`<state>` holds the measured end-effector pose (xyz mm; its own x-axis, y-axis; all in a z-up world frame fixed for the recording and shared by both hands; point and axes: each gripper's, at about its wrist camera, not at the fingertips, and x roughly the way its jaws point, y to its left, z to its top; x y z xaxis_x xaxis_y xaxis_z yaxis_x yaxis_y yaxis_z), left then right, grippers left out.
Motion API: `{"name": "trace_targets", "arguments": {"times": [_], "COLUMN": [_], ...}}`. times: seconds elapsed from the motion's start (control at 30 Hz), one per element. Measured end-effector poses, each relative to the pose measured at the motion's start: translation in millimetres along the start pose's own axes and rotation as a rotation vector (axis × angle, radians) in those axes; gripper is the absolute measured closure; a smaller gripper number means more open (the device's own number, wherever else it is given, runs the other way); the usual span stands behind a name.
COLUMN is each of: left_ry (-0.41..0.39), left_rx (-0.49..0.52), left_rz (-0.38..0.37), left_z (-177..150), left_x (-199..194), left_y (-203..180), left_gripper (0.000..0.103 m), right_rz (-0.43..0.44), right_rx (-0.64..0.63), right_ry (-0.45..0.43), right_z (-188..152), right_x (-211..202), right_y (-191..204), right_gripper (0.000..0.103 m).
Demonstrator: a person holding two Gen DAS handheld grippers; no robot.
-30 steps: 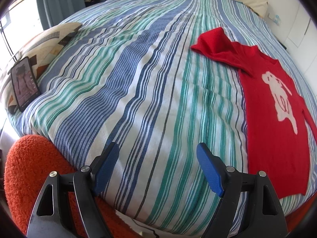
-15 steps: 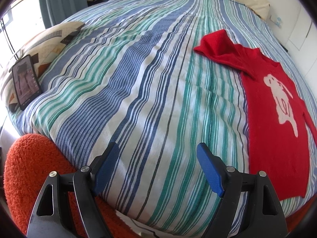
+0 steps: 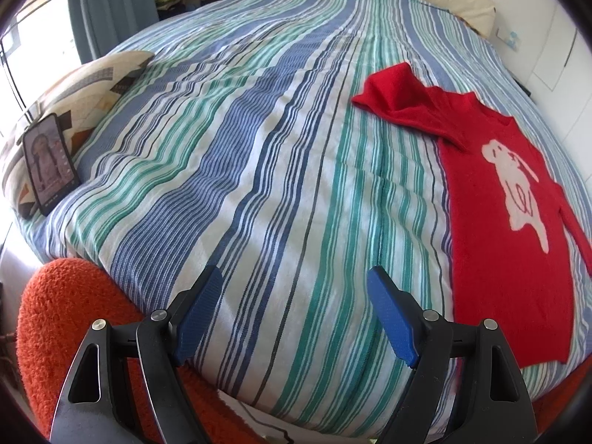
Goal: Fold small clothes
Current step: 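Pull the sleeve outward from the body, lay it flat, open right tool, then grasp the other sleeve cuff with the left tool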
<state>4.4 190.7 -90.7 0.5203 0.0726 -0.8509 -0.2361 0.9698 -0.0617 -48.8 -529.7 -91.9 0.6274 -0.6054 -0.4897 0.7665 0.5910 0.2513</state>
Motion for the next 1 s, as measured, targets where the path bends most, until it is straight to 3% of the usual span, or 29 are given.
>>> {"name": "trace_targets", "arguments": {"times": [0.1,0.2,0.3,0.43,0.5,0.57,0.7,0.73,0.8,0.83,0.87,1.0], "left_ry": [-0.030,-0.057,-0.085,-0.110,-0.080,-0.020,0.042,0.054,0.069,0.074,0.083,0.008], "left_rx": [0.068,0.198,0.312,0.484,0.617,0.725,0.862,0.863,0.801,0.748,0.698,0.483], "left_rz": [-0.022,-0.070,-0.173,-0.296,-0.281,-0.231,-0.053,-0.021,-0.024,-0.043,-0.055,-0.167], "left_z": [10,30,55,86,98,107,112,113,121,127,134,175], "left_x": [-13,-21,-23,-6,20,54,122,135,151,154,155,117], "left_y": [-12,-42,-81,-149,-188,-221,-255,-258,-255,-251,-247,-205], "left_gripper": [0.018,0.017,0.017,0.017,0.020,0.031,0.032,0.032,0.040,0.058,0.091,0.094], "right_rz": [0.046,0.114,0.158,0.204,0.190,0.178,0.174,0.173,0.177,0.179,0.179,0.174], "right_rx": [-0.061,-0.238,-0.409,-0.494,-0.525,-0.529,-0.539,-0.541,-0.544,-0.547,-0.549,-0.564], "right_ry": [-0.033,-0.030,-0.024,0.028,0.033,0.043,0.119,0.130,0.137,0.137,0.137,0.143], "right_z": [6,4,-13,-43,-50,-52,-55,-55,-57,-57,-58,-60], "right_x": [-28,-57,-85,-101,-101,-97,-78,-75,-74,-75,-75,-74], "right_y": [13,36,53,62,67,68,68,67,66,67,68,73], "right_gripper": [0.019,0.018,0.018,0.016,0.016,0.016,0.016,0.016,0.016,0.016,0.016,0.016]}}
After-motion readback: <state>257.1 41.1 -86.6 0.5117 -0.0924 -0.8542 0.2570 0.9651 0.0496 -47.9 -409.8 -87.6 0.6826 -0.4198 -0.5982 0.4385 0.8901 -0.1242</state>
